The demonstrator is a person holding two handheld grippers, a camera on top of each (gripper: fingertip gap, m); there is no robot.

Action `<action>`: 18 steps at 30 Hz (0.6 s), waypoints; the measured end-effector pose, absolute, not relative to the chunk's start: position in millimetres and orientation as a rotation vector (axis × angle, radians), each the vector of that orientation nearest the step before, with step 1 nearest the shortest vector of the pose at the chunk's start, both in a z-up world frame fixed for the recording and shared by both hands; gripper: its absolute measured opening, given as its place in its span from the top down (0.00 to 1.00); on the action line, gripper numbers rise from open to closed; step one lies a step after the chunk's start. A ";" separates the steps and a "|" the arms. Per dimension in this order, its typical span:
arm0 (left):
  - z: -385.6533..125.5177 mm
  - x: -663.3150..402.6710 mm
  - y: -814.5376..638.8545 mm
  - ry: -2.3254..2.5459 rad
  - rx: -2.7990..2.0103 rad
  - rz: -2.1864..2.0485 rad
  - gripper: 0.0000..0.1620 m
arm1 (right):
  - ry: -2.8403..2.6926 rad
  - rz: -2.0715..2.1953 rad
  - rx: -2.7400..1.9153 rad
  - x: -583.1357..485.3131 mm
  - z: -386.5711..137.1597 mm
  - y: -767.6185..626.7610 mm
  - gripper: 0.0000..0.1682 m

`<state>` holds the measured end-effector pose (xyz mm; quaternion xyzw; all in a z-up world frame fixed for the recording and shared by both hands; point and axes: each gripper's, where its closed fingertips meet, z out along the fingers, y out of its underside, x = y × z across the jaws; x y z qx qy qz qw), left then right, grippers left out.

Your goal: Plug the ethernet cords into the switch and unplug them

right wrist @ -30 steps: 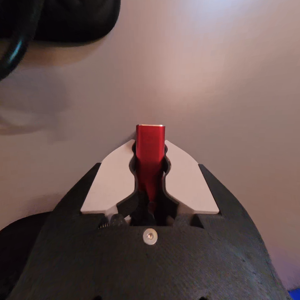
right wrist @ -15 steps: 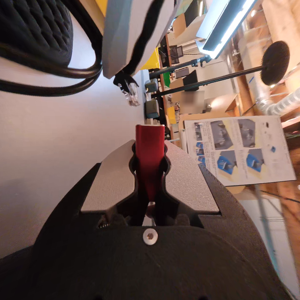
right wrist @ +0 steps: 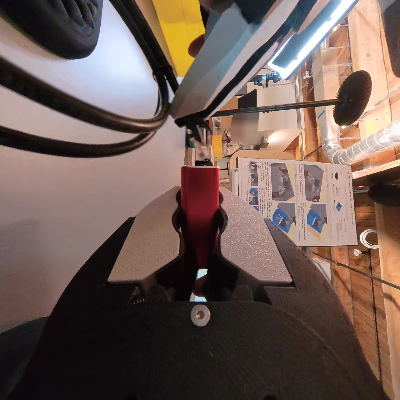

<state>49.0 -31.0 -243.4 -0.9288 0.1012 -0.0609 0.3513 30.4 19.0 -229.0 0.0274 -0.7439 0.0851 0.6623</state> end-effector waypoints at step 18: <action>-254.1 53.4 -24.1 0.323 -2.478 -0.208 0.93 | -1.672 0.068 0.187 27.1 -238.5 19.0 0.83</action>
